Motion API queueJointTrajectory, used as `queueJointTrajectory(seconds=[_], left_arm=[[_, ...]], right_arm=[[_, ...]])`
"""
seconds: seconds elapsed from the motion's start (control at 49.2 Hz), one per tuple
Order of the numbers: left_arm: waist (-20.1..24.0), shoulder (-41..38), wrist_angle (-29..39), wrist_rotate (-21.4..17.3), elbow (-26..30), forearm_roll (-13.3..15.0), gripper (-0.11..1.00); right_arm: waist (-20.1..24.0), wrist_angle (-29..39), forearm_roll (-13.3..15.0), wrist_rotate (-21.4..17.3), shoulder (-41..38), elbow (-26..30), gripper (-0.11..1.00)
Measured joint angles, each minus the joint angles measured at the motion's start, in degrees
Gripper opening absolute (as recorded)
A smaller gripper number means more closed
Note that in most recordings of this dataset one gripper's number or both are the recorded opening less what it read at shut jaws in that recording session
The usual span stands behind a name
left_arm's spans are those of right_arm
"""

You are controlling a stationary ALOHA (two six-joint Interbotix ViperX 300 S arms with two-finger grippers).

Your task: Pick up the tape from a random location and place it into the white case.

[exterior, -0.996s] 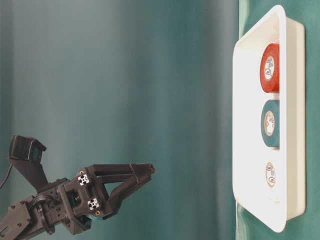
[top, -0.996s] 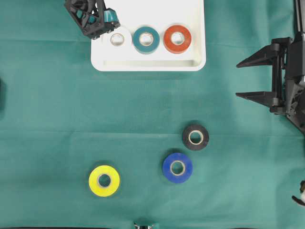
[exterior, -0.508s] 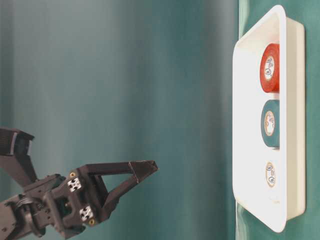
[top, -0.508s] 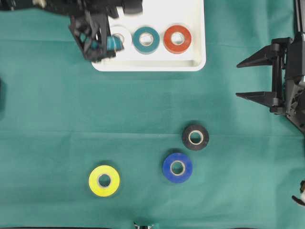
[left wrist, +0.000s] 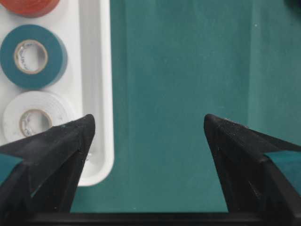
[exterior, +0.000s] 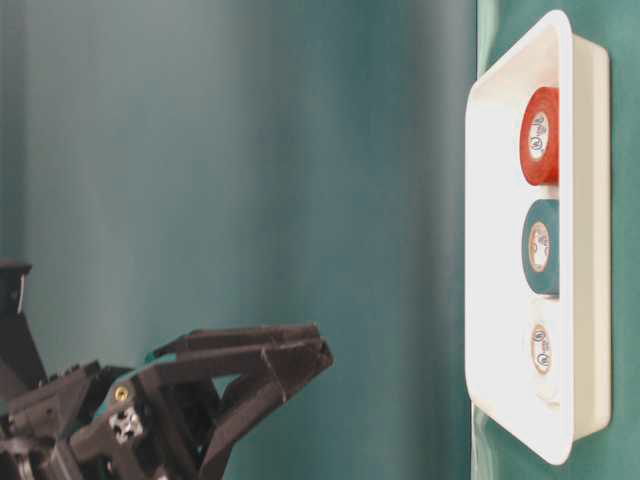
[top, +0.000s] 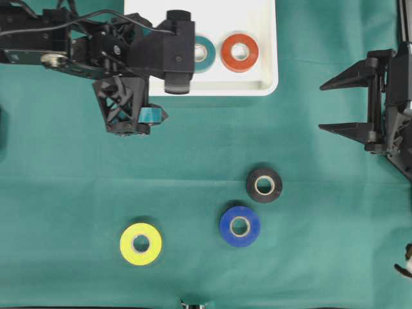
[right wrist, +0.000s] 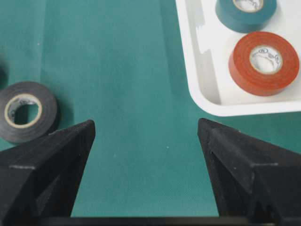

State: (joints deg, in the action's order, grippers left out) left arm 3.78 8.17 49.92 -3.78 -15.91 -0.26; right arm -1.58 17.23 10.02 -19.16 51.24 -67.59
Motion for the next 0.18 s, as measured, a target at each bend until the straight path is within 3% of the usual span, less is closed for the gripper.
queueJointTrajectory(seconds=[0.183], left_arm=[[0.1, 3.3, -3.4, 0.0, -4.5, 0.0, 1.0]], right_arm=[[0.0, 0.9, 0.0, 0.1, 0.5, 0.7, 0.84]])
